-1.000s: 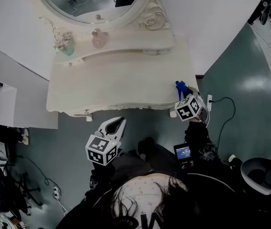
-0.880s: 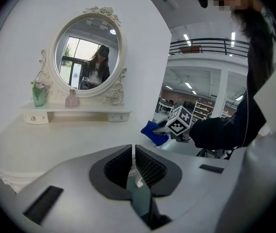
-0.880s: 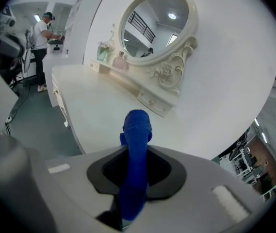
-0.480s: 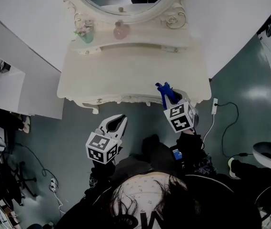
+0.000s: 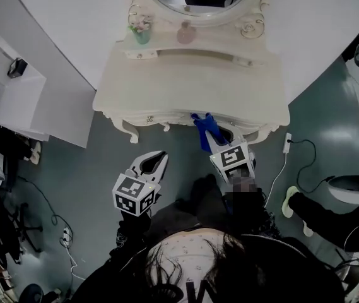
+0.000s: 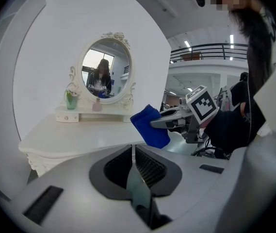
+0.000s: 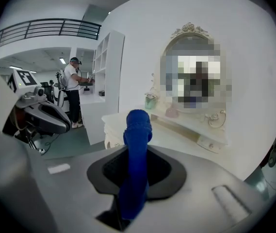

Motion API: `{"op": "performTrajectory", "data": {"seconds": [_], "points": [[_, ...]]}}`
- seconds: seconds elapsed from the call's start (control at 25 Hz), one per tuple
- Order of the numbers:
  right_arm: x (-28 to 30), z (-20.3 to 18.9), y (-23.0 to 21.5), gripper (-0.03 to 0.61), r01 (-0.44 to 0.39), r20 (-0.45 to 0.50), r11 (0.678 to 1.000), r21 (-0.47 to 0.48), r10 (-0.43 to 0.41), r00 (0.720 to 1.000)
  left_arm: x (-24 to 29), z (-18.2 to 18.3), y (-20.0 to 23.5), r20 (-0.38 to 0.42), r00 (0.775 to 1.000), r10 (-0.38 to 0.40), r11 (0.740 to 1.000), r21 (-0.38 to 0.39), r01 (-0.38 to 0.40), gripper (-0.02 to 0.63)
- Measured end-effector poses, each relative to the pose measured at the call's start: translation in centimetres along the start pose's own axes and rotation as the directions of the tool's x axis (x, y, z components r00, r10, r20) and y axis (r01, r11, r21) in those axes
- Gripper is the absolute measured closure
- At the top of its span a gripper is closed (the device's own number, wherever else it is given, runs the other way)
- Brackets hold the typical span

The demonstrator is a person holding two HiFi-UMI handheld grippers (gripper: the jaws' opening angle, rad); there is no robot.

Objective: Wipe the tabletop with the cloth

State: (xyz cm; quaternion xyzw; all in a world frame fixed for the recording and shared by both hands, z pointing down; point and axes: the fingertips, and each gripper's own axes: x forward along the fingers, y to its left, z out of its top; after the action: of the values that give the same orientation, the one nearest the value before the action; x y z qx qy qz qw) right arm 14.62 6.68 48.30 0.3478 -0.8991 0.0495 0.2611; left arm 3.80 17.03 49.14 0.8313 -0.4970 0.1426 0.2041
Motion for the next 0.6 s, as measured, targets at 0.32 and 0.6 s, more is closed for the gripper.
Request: {"op": "performTrajectory", "data": {"seconds": [0.32,0.6], "points": [[-1.4,-1.0,8.1,0.503,-0.031,-0.016,0.999,-0.004,0.031,0.999,-6.3,-3.8,0.7,0.015,1.000,0.013,1.000,-0.027,-0.013,0.614],[-3.7,-2.5,11.4,0.505,-0.033,-0.038,0.999,-0.005,0.033,0.999,-8.9,-5.9,-0.6,0.023,1.000,-0.008,0.999,-0.041,0.008,0.612]]}}
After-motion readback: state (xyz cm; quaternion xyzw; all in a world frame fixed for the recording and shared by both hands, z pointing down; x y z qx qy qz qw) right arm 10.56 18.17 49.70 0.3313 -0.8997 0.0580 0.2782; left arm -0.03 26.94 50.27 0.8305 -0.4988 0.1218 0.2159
